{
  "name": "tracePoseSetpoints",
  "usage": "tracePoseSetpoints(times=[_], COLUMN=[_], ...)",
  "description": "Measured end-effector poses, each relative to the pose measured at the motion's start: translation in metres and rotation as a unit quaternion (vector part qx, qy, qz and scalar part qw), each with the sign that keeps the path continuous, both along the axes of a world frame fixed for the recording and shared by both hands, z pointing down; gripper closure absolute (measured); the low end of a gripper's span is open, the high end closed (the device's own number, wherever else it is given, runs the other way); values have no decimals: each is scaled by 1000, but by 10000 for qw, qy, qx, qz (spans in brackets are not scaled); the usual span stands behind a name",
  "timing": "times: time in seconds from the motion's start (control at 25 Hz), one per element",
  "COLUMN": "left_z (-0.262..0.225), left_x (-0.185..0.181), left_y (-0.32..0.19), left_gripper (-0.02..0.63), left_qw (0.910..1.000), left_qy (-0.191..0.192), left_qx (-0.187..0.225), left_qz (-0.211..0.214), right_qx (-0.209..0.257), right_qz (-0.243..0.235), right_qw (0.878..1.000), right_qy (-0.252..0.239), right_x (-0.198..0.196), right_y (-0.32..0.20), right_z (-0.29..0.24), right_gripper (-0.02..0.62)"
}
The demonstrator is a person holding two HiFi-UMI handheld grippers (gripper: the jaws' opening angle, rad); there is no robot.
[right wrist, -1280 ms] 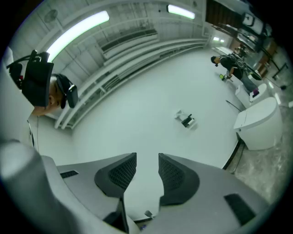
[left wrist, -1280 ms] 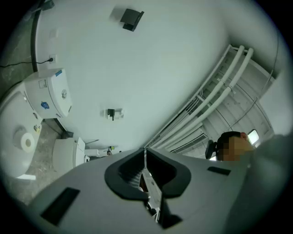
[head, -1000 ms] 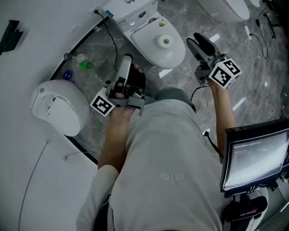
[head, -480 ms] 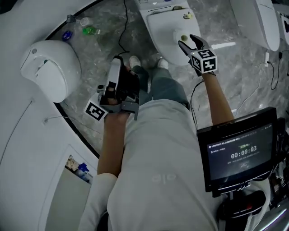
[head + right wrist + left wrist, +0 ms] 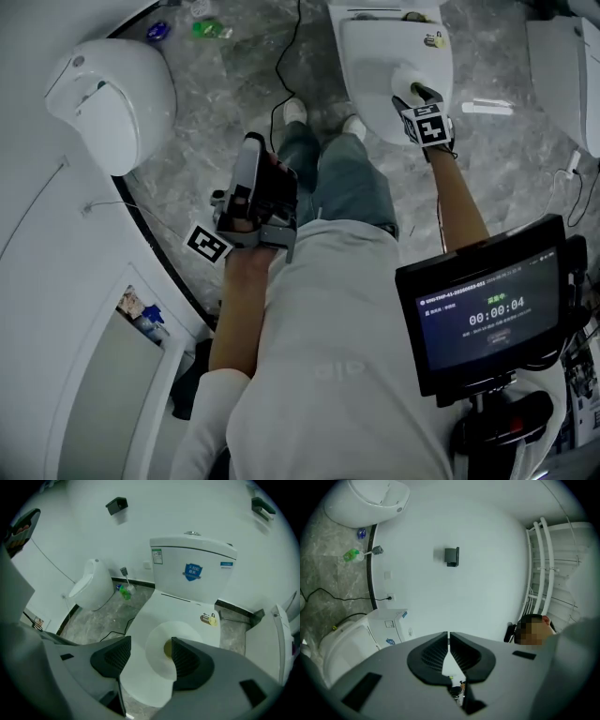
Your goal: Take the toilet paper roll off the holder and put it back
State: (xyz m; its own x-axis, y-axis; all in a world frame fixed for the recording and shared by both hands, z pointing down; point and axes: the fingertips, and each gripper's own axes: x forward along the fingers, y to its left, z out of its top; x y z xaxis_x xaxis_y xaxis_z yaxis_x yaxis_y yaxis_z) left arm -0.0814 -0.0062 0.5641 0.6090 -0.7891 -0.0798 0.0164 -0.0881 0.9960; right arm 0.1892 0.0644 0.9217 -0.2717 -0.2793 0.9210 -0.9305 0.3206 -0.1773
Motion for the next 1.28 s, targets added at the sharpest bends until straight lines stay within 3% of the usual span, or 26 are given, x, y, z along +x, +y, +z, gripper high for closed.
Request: tracePoseSetpoints(times=[0.2,0.44,0.64,0.72,0.84,1.0,1.28], left_z=[0,-3,-2,-1,1,2,2], left_x=[-1,-4,-7,-8,-8,-8,-15], left_y=[9,13,13,13,14,12,7], left_gripper=[600,601,601,601,601,601,601], left_qw=[9999,9998,9996,9996,9995,9995,9991], left_qy=[-14,-59,-60,-57,-45,-32,-32], left_qx=[-96,-113,-131,-141,-146,-121,65], left_qz=[-49,-154,-240,-254,-265,-278,-408], right_qx=[-395,-686,-900,-1059,-1252,-1293,-935], right_qz=[-213,-823,-969,-1022,-1007,-680,-173], right_qw=[9987,9893,9767,9721,9714,9795,9932], right_qy=[242,992,1690,1826,1748,1388,665], right_x=[2,4,11,14,13,9,-16], right_y=[10,14,16,17,17,9,-22], right_z=[19,32,43,46,50,49,22], right_gripper=[341,342,345,391,397,411,414])
